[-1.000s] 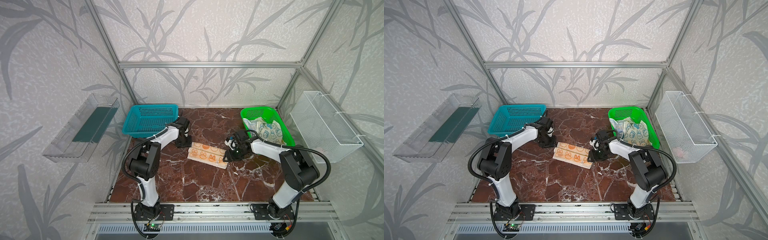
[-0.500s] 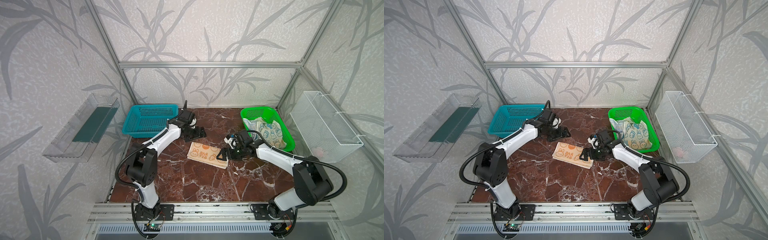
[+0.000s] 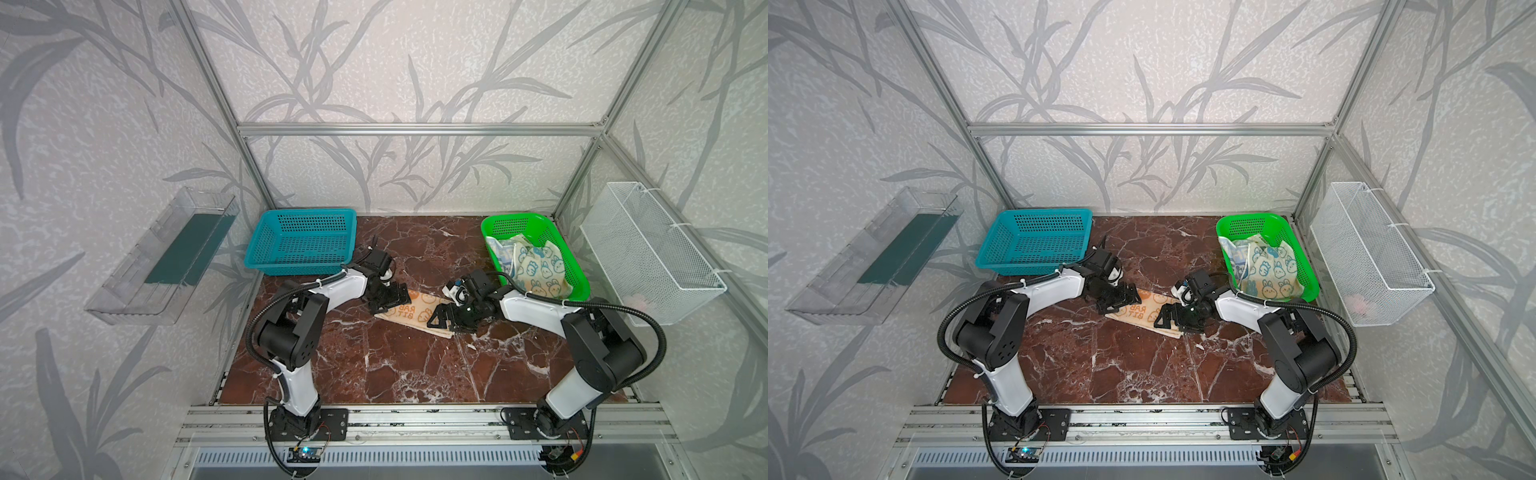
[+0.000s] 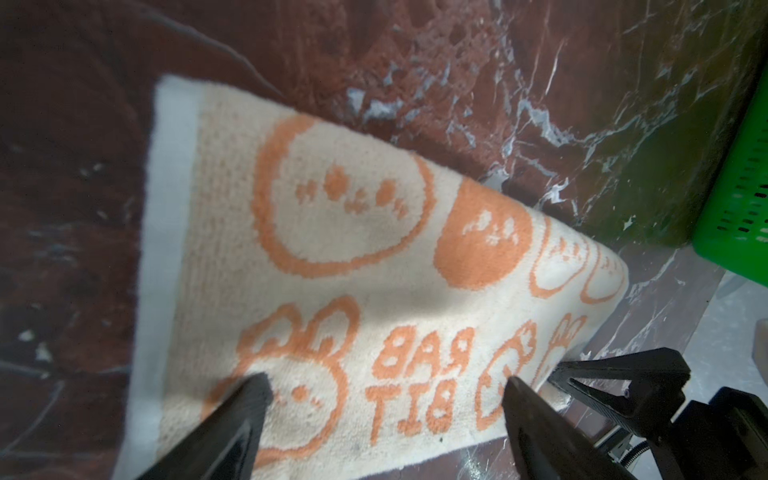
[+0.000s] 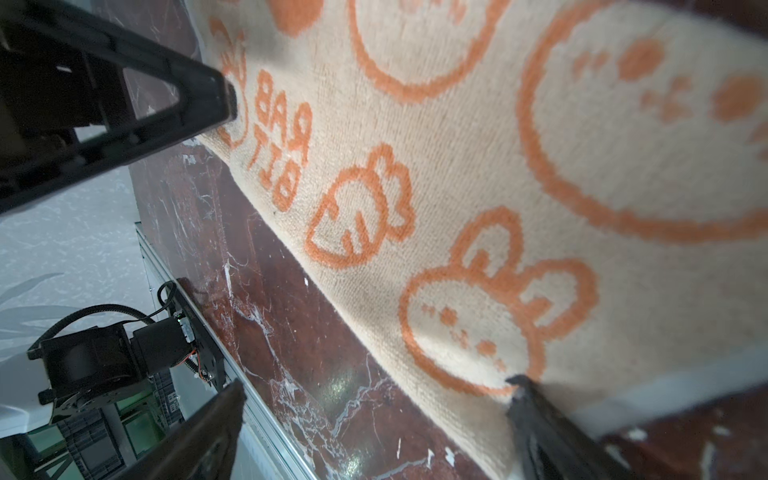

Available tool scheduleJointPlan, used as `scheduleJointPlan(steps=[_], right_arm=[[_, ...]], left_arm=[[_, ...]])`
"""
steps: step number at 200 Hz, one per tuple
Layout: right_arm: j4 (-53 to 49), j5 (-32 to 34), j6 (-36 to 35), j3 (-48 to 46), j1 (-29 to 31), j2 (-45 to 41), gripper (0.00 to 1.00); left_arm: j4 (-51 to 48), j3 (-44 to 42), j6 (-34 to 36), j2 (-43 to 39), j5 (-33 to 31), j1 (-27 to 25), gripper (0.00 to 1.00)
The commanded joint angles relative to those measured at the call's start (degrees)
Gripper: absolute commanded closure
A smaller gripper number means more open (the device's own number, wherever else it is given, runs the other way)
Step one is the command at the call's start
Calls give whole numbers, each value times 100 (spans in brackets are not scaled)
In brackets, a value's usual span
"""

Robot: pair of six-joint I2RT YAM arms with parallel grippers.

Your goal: Fold and stack the towels

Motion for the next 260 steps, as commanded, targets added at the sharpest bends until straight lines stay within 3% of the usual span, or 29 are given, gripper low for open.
scheduleJointPlan(steps=[1, 31, 72, 121, 260], right_arm=[[-720, 644, -402, 244, -274, 395, 1], [-1314, 588, -957, 785, -368, 416, 1], [-1380, 421, -896, 1000, -373, -229, 1], [-1481, 425, -961, 1019, -390, -347, 1], [-1065, 300, -931, 521, -539, -353, 1]], left_arm=[[134, -370, -304, -3, -82, -163, 9], [-371, -160, -101, -432, -378, -148, 8], [-1730, 720, 621, -657, -1083, -3, 1], [-2271, 930, 1023, -154, -1431, 155, 1], [-2150, 1334, 1078, 968, -1673, -9, 25]])
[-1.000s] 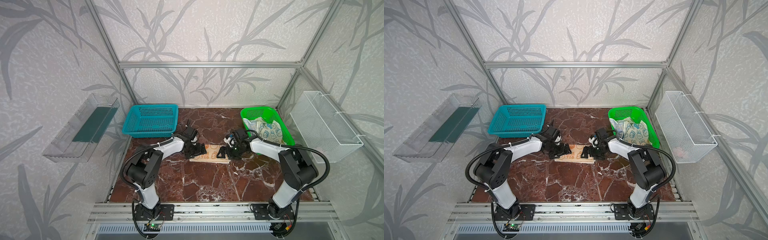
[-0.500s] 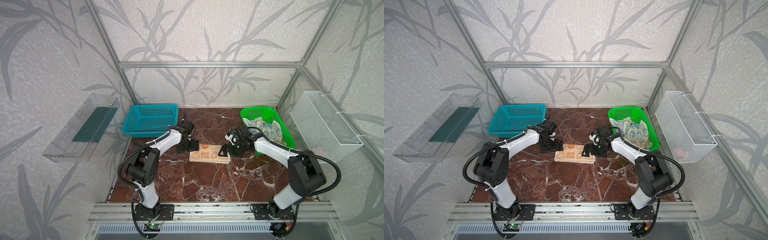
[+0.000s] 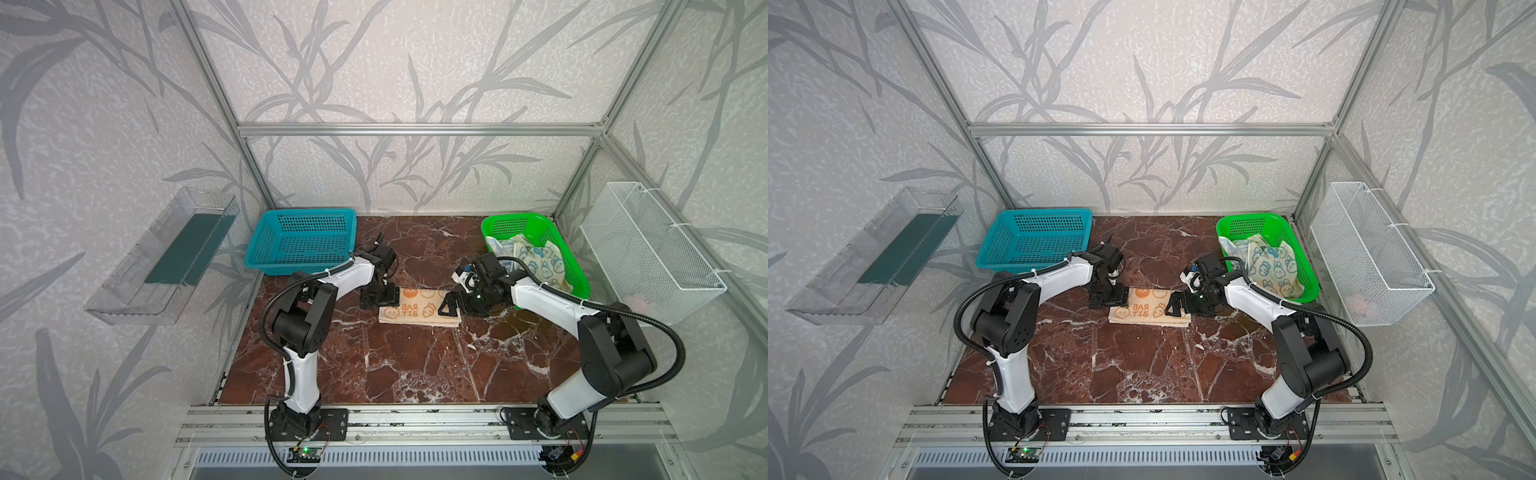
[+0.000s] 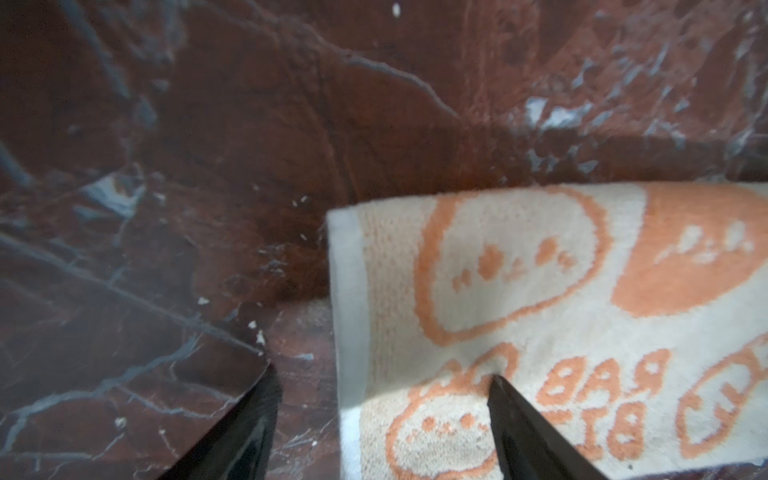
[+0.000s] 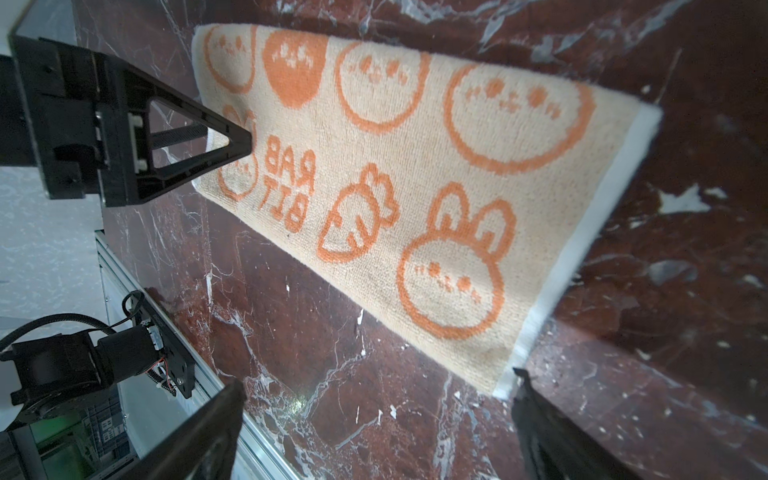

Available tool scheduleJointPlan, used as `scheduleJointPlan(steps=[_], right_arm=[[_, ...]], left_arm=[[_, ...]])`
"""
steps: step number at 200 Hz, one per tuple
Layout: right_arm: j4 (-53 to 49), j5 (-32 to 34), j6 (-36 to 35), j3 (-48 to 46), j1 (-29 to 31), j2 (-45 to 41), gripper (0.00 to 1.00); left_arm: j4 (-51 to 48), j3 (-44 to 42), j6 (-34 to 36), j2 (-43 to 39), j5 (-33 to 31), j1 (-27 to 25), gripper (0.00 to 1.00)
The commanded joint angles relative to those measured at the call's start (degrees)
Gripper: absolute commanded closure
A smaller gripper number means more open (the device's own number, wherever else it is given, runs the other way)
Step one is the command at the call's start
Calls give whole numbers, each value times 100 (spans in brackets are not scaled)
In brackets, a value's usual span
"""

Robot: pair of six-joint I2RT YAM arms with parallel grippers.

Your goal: Fold and stack the towels

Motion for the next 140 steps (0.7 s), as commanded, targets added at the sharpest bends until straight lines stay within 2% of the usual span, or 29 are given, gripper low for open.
scheduleJointPlan(steps=[1, 52, 65, 84, 109, 116, 140], right_arm=[[93, -7, 15, -109, -82, 12, 1], [368, -163, 186, -417, -129, -56, 1], [434, -213, 216, -494, -129, -113, 1], [435, -230, 197, -545, -137, -154, 1], [442, -232, 174, -588, -150, -204, 1], [446, -239, 161, -582, -151, -207, 1], [386, -339, 130, -410, -157, -190, 1]], left_arm=[[-183, 56, 24, 181, -202, -56, 25], [-253, 50, 167, 500, -443, -300, 51], [-237, 47, 174, 575, -445, -362, 64], [-213, 39, 173, 649, -457, -424, 73], [-273, 67, 198, 650, -585, -464, 97], [-325, 100, 214, 632, -636, -461, 100], [-847, 513, 431, 574, -1011, -467, 100]])
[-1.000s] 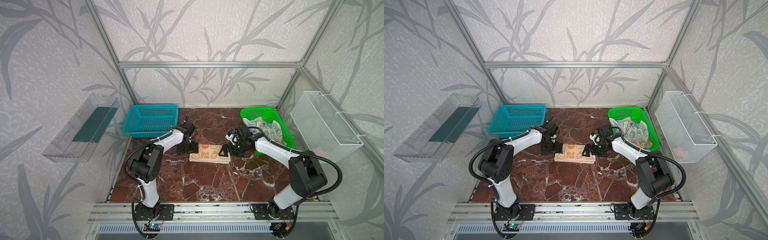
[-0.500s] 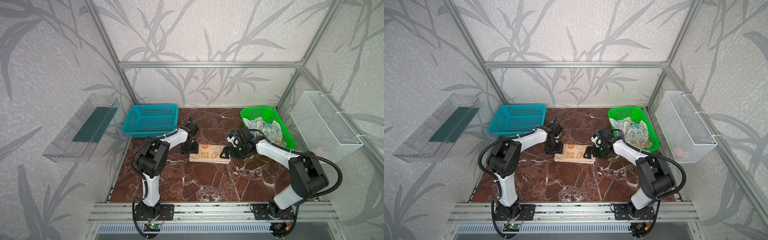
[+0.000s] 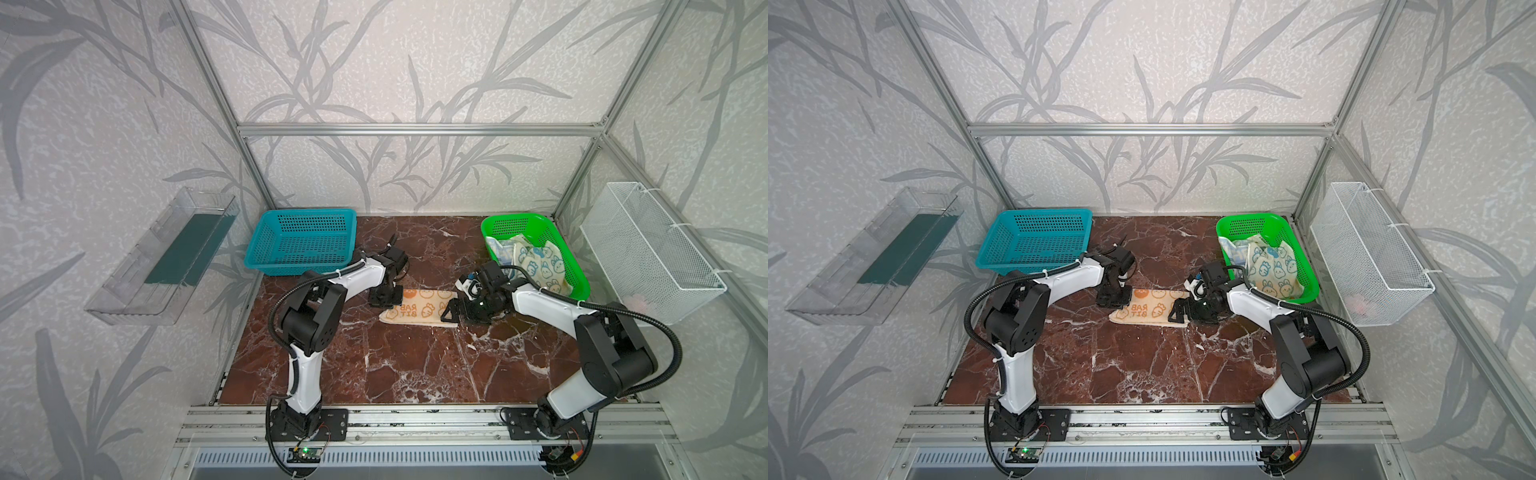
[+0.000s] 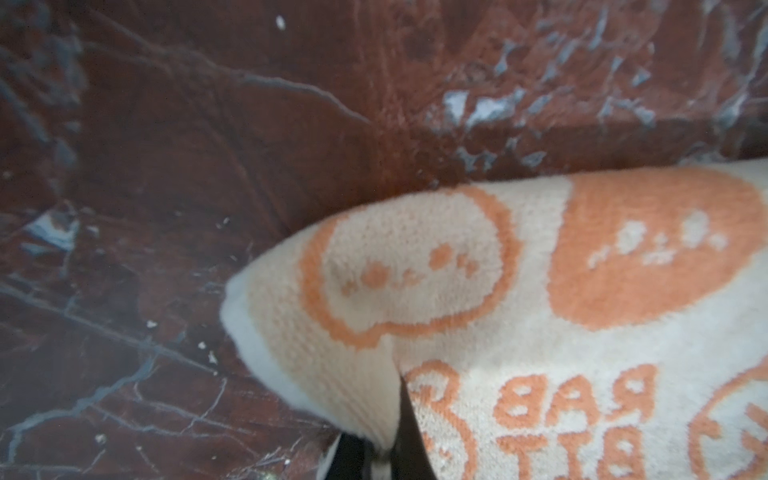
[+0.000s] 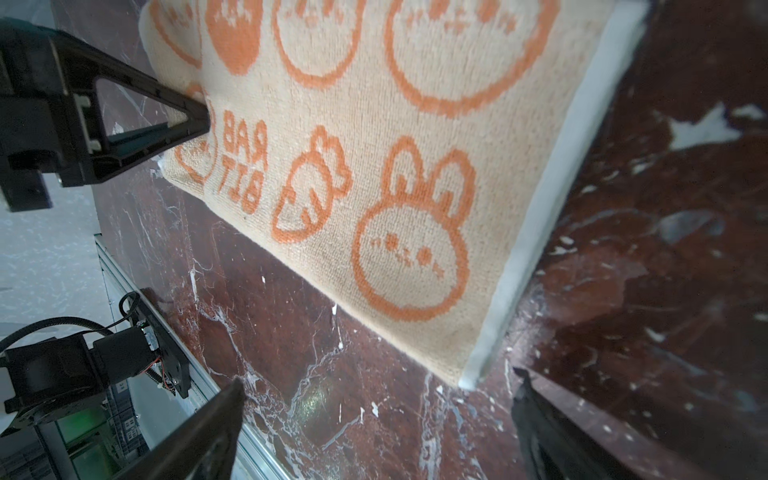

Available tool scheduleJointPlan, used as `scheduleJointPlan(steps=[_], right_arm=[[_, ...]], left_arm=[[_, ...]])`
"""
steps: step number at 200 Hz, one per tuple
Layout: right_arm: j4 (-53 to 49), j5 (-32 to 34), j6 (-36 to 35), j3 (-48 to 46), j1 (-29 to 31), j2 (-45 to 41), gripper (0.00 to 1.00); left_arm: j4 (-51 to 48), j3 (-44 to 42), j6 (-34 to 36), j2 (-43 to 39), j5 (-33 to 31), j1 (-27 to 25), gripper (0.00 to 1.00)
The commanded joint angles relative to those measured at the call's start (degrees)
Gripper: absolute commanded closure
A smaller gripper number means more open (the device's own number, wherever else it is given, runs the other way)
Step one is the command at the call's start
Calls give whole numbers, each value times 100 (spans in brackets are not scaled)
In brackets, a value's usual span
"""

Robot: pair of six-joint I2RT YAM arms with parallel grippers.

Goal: Fold and stack the towels
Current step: 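Lift the towel toward the teal basket with left gripper while right draws back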

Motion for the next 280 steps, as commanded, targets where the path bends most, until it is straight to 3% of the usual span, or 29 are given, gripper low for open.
scheduleJointPlan(steps=[1, 31, 64, 99, 164, 280], right_arm=[[-33, -176, -17, 140, -32, -179, 1], [-289, -233, -148, 663, -27, -177, 1], [-477, -404, -211, 1403, -26, 10, 1], [-478, -468, -145, 2163, 4, 258, 1], [-448, -325, -107, 3434, 294, 867, 1], [-587, -271, -80, 4836, 809, 2126, 1]], left_arm=[[-713, 216, 251, 303, -526, -25, 100], [-1886, 1498, 644, 345, -1278, 7, 100], [-3340, 3614, 1055, 811, -2382, 88, 100], [-4303, 5837, 1440, 1578, -2784, 373, 100], [-3277, 6306, 2183, 1527, -3474, 983, 100], [-1914, 5739, 3021, 1586, -2871, 2149, 100]])
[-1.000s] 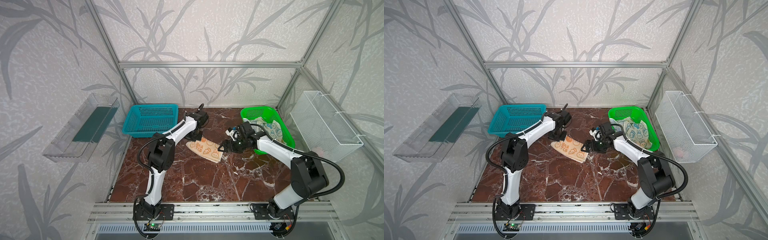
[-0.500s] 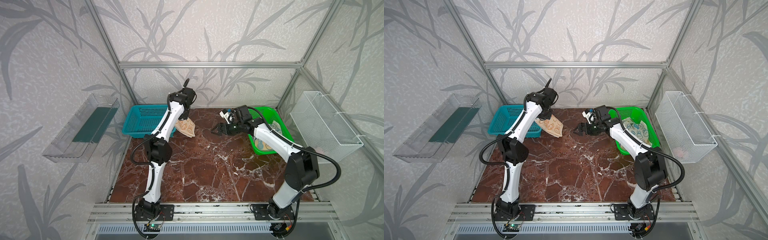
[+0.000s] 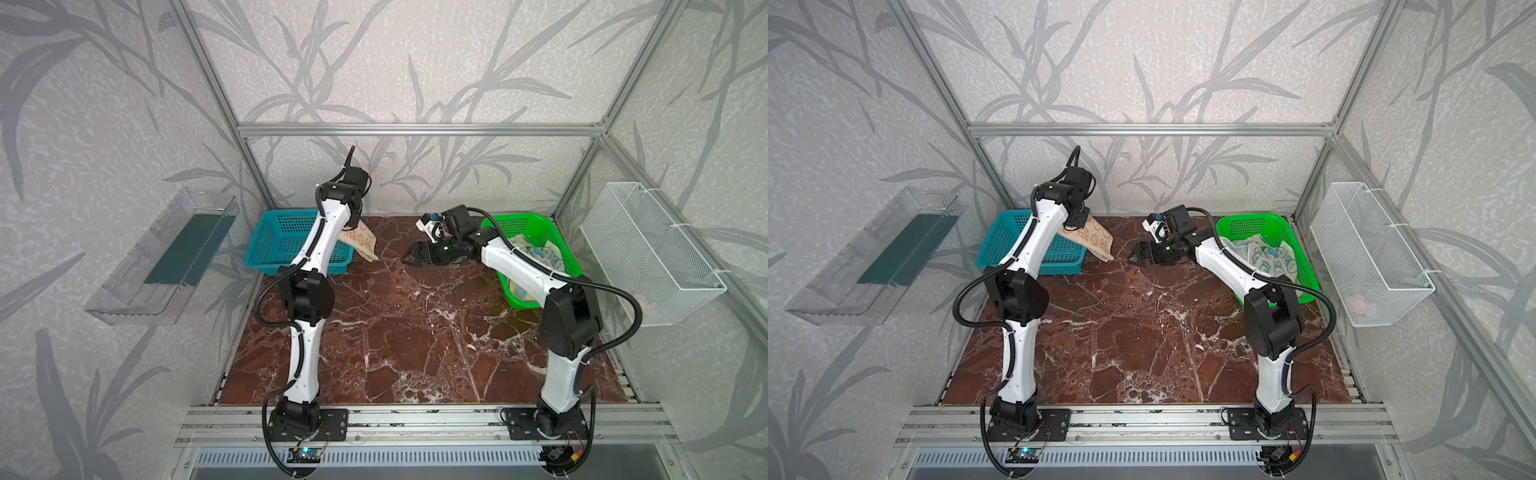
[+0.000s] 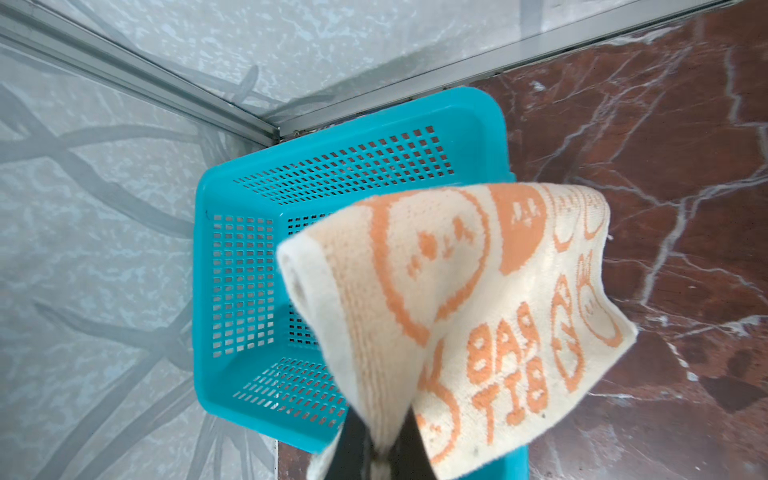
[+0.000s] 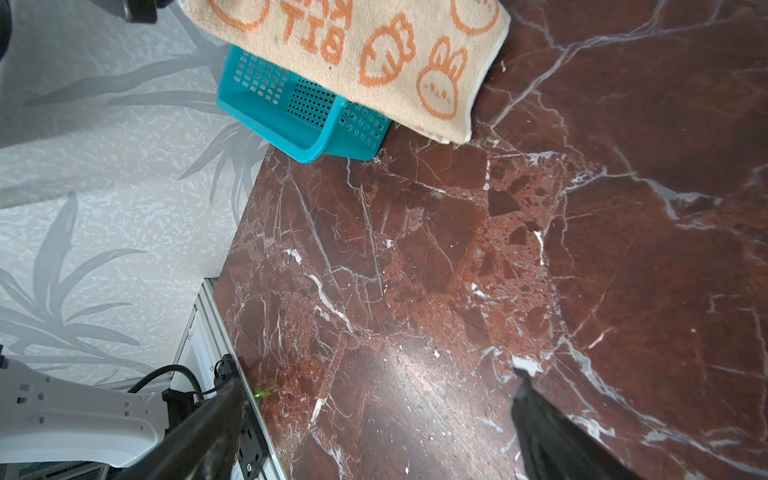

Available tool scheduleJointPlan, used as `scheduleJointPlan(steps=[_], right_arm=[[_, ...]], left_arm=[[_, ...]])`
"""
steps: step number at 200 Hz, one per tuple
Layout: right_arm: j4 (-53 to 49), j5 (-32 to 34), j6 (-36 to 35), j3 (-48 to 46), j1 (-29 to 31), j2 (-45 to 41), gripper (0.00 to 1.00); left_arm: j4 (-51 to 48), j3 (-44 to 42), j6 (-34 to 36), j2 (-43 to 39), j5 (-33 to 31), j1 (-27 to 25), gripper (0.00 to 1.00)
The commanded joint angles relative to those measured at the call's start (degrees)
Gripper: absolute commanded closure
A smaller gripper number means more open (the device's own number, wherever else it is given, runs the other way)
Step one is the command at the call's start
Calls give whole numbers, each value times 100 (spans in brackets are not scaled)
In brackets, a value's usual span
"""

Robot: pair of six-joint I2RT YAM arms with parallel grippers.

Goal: Fold and stack the towels
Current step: 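Lift the towel toward the teal basket with left gripper while right draws back, then lower the folded orange towel flat into the teal basket with the left gripper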

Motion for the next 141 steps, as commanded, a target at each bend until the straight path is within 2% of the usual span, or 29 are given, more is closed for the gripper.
scheduleJointPlan(steps=[1, 71, 107, 141], right_arm=[[-154, 35, -28, 305, 79, 157, 1], [-67, -33, -24, 293, 109, 420, 1], [-94, 25, -76, 226, 108, 407, 1], [-22, 56, -16, 123, 98, 381, 1]], left_arm=[[204, -264, 257, 59, 220, 252, 100], [657, -1374, 400, 118, 348, 727, 100], [751, -1425, 433, 408, 447, 796, 100], [530, -1215, 227, 772, 998, 713, 100]])
